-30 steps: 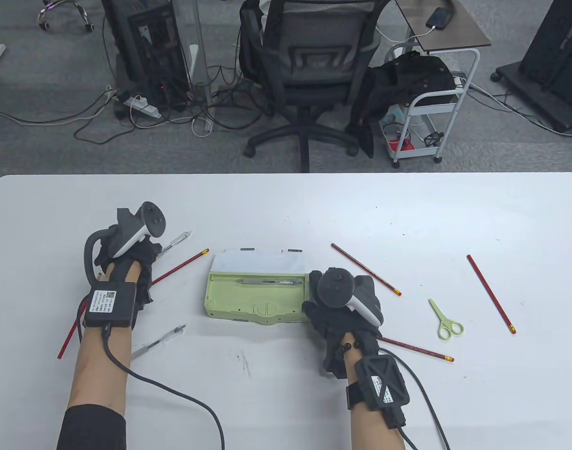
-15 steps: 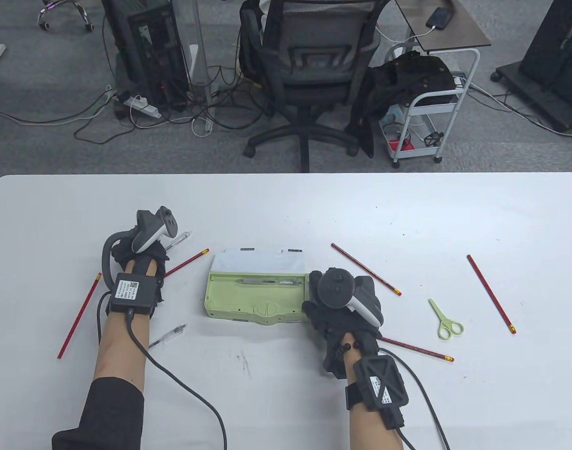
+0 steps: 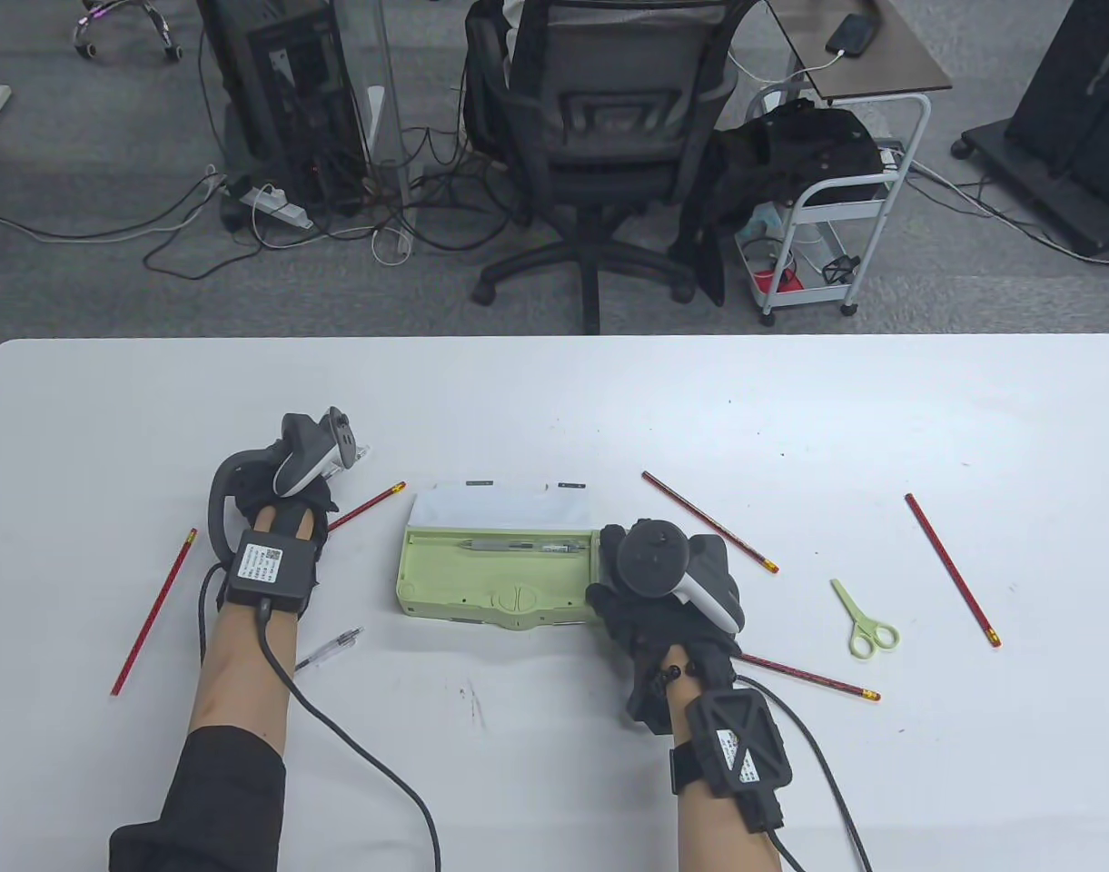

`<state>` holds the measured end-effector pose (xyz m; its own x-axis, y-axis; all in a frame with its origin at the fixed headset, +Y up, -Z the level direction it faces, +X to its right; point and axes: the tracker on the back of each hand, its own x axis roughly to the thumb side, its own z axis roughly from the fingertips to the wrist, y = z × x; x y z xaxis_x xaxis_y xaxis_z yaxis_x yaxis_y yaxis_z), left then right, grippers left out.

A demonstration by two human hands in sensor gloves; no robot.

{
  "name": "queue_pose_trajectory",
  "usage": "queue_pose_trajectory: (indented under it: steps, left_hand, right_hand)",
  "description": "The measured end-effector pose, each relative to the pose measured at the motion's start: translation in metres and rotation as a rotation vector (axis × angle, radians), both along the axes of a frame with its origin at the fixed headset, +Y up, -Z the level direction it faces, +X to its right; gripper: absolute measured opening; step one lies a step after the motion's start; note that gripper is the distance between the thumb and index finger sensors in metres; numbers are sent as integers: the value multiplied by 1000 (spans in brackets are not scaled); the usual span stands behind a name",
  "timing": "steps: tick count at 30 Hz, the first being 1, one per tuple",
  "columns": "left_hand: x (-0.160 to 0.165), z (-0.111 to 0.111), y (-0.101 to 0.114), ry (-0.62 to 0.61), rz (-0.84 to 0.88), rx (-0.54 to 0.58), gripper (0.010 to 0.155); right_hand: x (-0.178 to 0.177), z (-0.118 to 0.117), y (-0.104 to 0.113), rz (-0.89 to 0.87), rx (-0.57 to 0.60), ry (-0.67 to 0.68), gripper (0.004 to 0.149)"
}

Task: Organize multifunction pencil case

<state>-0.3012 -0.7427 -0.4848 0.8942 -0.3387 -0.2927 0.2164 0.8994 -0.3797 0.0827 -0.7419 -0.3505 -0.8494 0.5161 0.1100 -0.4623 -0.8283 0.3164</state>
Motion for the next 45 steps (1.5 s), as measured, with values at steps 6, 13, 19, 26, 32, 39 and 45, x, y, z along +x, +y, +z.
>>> queue_pose_trajectory:
  steps: [6,13,19,26,32,39,45]
  left_hand:
    - [4,6,9,-15,19,0,46]
    - [41,33,51,-130,49,75,46]
    - [84,61,79,-297,91,128,46]
    - [121,96,91,-466,172,163,46]
    - [148,115,77,-589,99,134,46]
    - [173,120,58,-655,34,99,45]
    - [188,115,44,-662,21,84,44]
  right_hand:
    - [0,0,-1,-1,3,-2,75]
    - [1,-1,-1,-15,-16,8,75]
    - [2,-1,-2,-33,-18,4,75]
    - [1,-1,-2,-26,-20,2,75]
    - [1,-1,-2,-28,-17,-2,75]
    - [2,-1,-2,-33,-16,-2,75]
    - [3,-1,-2,-32,-16,0,75]
